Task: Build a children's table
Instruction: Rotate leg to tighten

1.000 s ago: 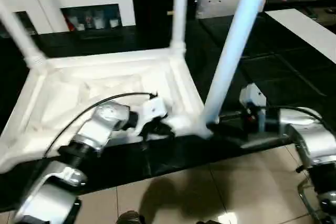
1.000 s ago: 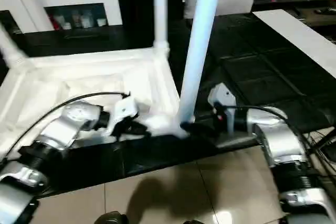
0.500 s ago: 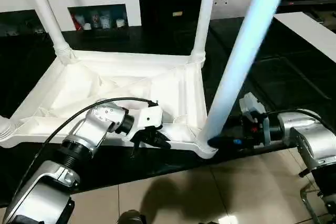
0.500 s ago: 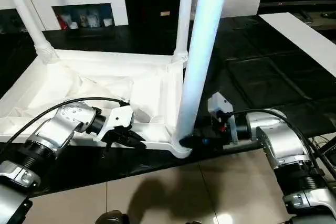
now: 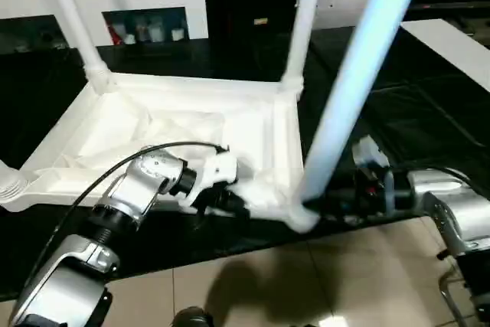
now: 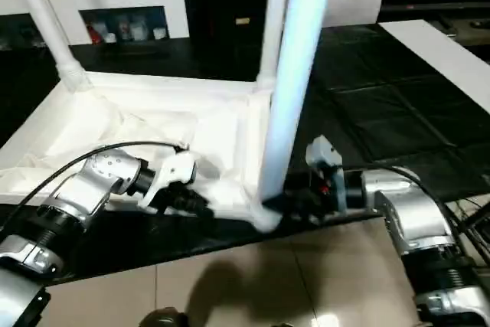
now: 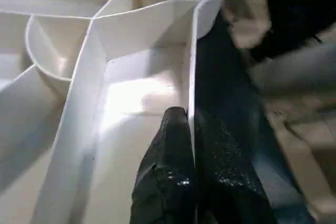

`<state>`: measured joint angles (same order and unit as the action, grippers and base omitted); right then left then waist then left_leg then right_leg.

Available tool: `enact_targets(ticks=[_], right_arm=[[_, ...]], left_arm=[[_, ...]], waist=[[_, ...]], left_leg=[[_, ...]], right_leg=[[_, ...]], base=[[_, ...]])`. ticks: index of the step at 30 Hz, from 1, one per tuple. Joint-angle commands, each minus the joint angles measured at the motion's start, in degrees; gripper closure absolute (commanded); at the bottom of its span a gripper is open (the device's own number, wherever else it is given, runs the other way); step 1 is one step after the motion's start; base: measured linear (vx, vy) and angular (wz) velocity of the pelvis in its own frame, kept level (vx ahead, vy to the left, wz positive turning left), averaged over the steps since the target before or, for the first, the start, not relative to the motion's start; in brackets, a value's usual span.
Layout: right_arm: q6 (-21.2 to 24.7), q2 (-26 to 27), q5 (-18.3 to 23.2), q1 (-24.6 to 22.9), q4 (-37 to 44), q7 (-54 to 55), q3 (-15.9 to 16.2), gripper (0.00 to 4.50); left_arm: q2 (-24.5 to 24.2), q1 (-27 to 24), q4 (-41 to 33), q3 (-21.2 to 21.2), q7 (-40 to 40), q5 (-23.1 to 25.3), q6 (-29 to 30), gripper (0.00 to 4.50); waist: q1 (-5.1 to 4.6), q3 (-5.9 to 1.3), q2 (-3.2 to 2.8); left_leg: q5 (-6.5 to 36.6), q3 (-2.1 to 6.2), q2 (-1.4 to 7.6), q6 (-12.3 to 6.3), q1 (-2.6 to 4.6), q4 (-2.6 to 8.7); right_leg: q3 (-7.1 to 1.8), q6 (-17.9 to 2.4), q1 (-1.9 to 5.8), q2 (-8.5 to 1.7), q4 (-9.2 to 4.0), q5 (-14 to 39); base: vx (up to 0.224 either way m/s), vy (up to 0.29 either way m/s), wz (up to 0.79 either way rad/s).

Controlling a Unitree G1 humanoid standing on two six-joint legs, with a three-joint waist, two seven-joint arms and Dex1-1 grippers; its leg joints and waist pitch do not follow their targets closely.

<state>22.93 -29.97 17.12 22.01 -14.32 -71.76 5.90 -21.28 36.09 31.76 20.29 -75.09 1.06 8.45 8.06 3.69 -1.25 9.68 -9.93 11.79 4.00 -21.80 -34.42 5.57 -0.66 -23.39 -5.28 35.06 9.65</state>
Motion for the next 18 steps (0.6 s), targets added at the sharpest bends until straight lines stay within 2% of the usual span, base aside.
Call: enact_targets(ticks=[1,2,5,8,10,12,13,14,16,17,18], right_arm=[[1.95,4.29,-0.3,1.42,0.14,6.9,0.83,2.55],[3.52,7.4,-1.12,2.83,-1.41,13.23,-0.49,2.55],[7.29,12.55,-3.34,5.39,-3.9,23.66,-1.61,2.56],[7.81,15.04,-4.38,6.71,-5.5,28.92,-2.52,2.57],[5.61,19.64,-5.16,9.64,-10.01,36.41,-4.15,2.57],[3.71,20.86,-5.23,10.48,-11.73,37.68,-4.52,2.57],[2.0,21.28,-5.76,10.74,-12.42,37.9,-4.51,2.57],[0.16,22.08,-6.03,11.0,-13.12,38.3,-5.14,2.01],[-0.04,22.24,-5.53,10.81,-12.69,37.63,-5.78,1.87],[-0.29,21.66,-5.56,10.41,-12.21,36.69,-5.66,1.69],[-0.82,21.21,-5.65,10.1,-11.89,35.9,-5.44,1.58]], left_arm=[[3.88,1.13,-2.27,-1.18,5.41,-1.29,4.63,4.5],[5.94,1.19,-3.23,-2.36,8.33,-2.06,8.42,4.5],[10.33,2.18,-3.4,-4.44,14.88,-2.78,12.96,4.5],[12.15,2.91,-2.66,-5.31,18.24,-2.52,14.37,4.5],[15.45,4.79,0.2,-7.18,25.65,-1.59,14.61,4.5],[16.23,5.46,1.27,-7.56,28.19,-0.91,13.59,4.5],[16.48,5.59,1.28,-7.73,28.92,-0.54,13.8,4.5],[16.65,5.58,0.73,-7.88,29.44,-0.1,14.62,4.5],[16.16,5.33,-0.22,-7.48,29.03,0.28,14.84,4.5],[15.63,5.1,-0.68,-7.16,28.28,0.31,14.6,4.5],[15.33,4.96,-0.88,-6.97,27.85,0.34,14.41,4.5]], waist=[[-0.92,-3.64,0.84],[-1.2,-3.5,0.71],[-3.42,-3.33,0.89],[-4.12,-3.43,0.92],[-4.88,-3.55,0.91],[-4.94,-3.59,0.83],[-4.74,-3.76,0.82],[-4.75,-3.91,0.79],[-4.7,-4.09,0.74],[-4.55,-4.19,0.68],[-4.47,-4.23,1.0]], left_leg=[[15.29,0.4,1.24,-0.88,0.98,4.37],[15.79,0.53,1.14,-0.54,0.88,4.48],[17.72,0.75,0.76,0.39,0.9,4.5],[17.35,0.59,0.54,-0.35,1.02,4.34],[16.17,0.53,0.19,-0.61,0.77,4.18],[16.28,0.49,0.23,-0.73,1.13,4.13],[14.85,0.44,0.5,-1.55,0.93,4.2],[13.8,0.42,0.63,-1.96,0.71,4.25],[12.53,0.34,0.68,-2.43,0.71,4.2],[11.22,0.27,0.76,-2.95,0.74,4.14],[10.54,0.16,0.71,-3.33,0.7,4.1]], right_leg=[[-2.46,-8.63,2.74,-3.47,-5.49,25.46],[-2.37,-8.14,2.84,-3.53,-5.61,26.67],[-2.04,-6.6,2.86,-3.32,-6.21,29.97],[-2.13,-5.92,2.73,-3.31,-6.64,30.07],[-1.92,-6.01,2.77,-3.14,-6.68,29.69],[-1.89,-6.02,2.56,-3.1,-6.87,29.64],[-2.17,-6.85,2.82,-3.13,-6.47,26.0],[-2.3,-7.66,2.96,-3.02,-6.0,22.86],[-2.43,-8.92,3.07,-2.94,-5.61,19.21],[-2.52,-10.24,3.18,-2.9,-5.22,15.86],[-2.55,-10.76,3.25,-2.86,-5.13,14.54]], base=[[0.0,0.0,0.0],[0.0,0.0,0.0],[0.0,0.0,0.0],[0.0,0.0,0.0],[0.0,0.0,0.0],[0.0,0.0,0.0],[0.0,0.0,0.0],[0.0,0.0,0.0],[0.0,0.0,0.0],[0.0,0.0,0.0],[0.0,0.0,0.0]])
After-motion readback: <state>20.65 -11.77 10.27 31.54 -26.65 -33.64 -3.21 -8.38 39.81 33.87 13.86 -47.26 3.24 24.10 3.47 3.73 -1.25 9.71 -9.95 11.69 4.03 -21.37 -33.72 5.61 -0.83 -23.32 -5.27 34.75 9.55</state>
